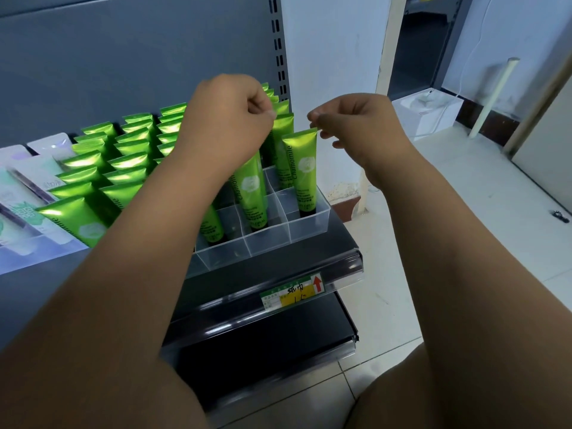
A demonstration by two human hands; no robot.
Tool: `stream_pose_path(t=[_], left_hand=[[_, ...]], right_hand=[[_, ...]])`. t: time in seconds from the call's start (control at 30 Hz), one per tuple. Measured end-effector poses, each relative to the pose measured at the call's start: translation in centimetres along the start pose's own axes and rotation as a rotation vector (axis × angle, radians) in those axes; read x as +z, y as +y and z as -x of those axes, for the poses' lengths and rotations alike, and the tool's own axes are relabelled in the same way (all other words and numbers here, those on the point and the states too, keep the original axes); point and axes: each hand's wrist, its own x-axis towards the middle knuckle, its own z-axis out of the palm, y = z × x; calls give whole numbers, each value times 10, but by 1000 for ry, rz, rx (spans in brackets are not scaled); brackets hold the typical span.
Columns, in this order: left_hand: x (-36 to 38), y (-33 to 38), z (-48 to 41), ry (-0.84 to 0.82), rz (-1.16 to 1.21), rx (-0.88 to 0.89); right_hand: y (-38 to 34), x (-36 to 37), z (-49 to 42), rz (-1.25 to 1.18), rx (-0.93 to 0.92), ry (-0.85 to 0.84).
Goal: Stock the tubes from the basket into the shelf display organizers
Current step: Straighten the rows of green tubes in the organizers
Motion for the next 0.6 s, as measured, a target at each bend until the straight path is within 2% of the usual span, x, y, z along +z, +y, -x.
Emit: stream_pose_path(t=[0.27,0.4,0.6], left_hand=[[0,-3,-9,-24,-90,-20],[-5,-3,-16,-138,-141,-59],[-6,1,-28,-203,-179,-89]], right_hand=[[-6,13,-6,-60,51,-13],[-9,18,-5,-81,76,-32],[-12,15,-8,-163,147,-66]])
